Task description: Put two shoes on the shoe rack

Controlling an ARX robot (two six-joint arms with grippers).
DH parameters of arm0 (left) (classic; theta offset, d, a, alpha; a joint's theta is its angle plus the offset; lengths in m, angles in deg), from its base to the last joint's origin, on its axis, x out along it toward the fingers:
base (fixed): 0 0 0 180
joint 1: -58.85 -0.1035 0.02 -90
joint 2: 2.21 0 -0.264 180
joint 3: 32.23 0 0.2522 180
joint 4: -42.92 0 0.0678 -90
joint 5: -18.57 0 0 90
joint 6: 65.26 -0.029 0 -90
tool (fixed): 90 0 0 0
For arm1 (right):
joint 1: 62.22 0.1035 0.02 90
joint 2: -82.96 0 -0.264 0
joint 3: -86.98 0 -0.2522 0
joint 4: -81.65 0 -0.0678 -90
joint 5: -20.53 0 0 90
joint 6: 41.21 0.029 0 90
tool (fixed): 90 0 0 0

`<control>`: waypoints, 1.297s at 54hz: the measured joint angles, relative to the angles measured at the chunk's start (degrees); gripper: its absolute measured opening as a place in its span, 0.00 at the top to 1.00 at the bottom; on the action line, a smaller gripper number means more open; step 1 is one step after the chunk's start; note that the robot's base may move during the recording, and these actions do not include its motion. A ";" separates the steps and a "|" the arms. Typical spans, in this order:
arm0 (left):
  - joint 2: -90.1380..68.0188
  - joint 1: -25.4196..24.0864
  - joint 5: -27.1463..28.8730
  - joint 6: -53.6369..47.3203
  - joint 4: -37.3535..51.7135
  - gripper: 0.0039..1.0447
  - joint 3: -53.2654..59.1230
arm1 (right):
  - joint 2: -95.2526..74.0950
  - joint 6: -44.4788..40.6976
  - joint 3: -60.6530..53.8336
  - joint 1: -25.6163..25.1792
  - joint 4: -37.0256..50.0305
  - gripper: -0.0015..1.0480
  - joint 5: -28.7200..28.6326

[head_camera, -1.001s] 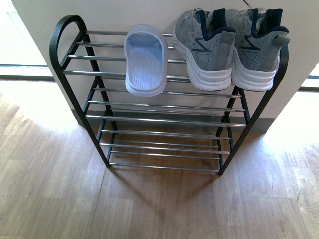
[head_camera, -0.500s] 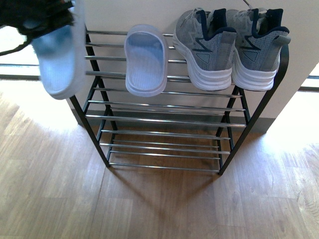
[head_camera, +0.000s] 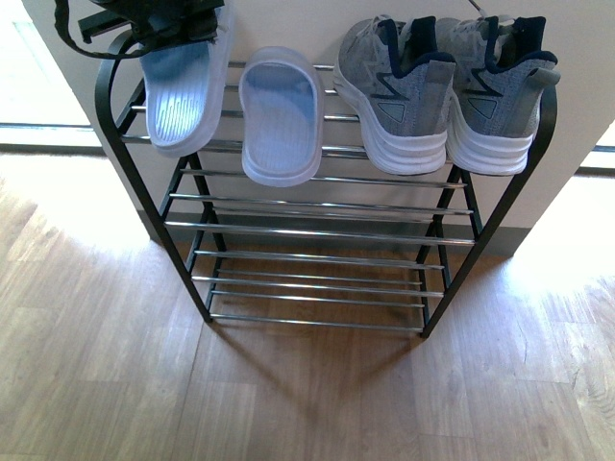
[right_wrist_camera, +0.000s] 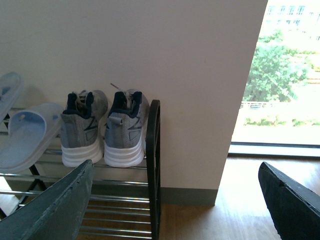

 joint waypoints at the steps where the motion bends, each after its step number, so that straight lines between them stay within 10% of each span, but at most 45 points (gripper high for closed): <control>1: -0.57 -0.02 0.00 -0.26 -0.76 0.99 -0.83 | 0.00 0.00 0.00 0.00 0.00 0.09 -0.02; 27: -6.14 -0.59 3.02 -7.80 -12.39 0.99 -9.64 | 0.00 0.00 0.00 0.00 0.00 0.09 -0.02; 57: 4.76 1.84 8.59 -7.85 -2.62 0.09 3.04 | 0.00 0.00 0.00 0.00 0.00 0.09 -0.02; 70: 23.06 4.98 23.50 -7.04 7.87 0.09 22.43 | 0.00 0.00 0.00 0.00 0.00 0.09 -0.02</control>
